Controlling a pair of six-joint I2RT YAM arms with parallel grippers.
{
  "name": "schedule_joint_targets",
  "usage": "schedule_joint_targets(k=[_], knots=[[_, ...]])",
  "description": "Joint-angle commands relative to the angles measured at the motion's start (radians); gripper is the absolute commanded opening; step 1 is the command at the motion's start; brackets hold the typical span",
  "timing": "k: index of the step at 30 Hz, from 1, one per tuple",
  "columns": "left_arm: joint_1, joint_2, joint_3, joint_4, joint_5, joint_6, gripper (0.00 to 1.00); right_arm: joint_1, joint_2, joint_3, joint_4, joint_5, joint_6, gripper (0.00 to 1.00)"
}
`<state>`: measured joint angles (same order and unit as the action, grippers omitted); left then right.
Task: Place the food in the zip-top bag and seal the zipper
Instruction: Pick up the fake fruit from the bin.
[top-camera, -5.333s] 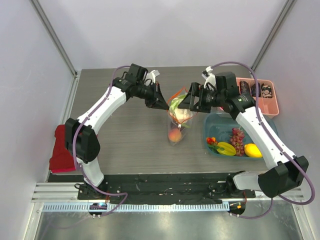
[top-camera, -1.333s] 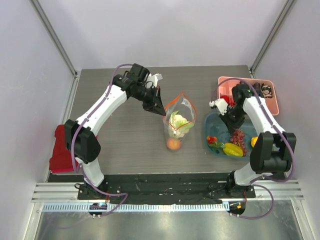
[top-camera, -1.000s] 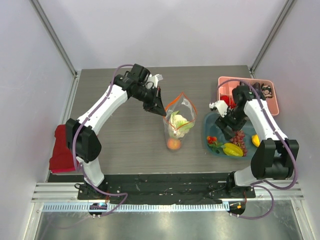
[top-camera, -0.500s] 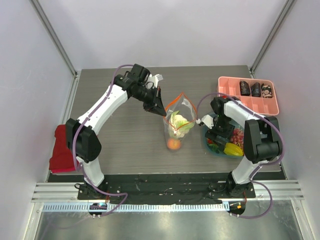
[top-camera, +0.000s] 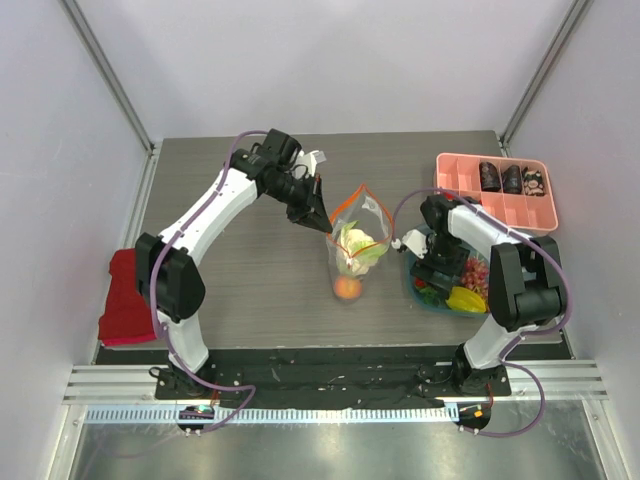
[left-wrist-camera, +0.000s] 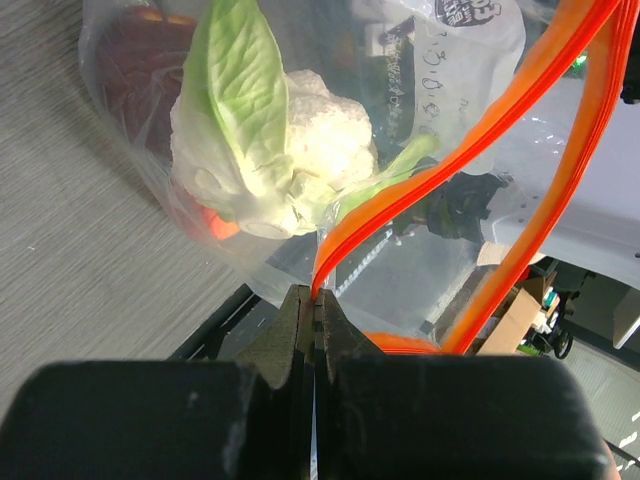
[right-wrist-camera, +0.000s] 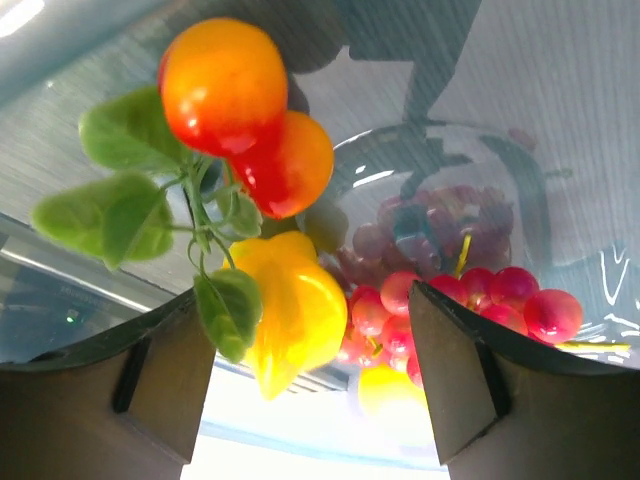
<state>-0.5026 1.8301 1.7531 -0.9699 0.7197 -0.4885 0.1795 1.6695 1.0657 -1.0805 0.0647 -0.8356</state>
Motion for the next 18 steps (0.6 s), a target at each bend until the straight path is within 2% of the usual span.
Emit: schedule_joint_targets(k=[1,11,18], knots=[[0.009,0.000,0.034,0.003,0.027,0.008,0.00,0.025,-0.040,-0.006,-0.102,0.058,-0.025,0.80],[0.007,-0.012,0.025,0.007,0.024,0.004,0.00,0.015,-0.221,-0.088,-0.095,0.047,-0.079,0.81],[0.009,-0.018,0.008,0.011,0.024,-0.001,0.00,0.006,-0.202,-0.130,-0.064,0.060,-0.096,0.76]])
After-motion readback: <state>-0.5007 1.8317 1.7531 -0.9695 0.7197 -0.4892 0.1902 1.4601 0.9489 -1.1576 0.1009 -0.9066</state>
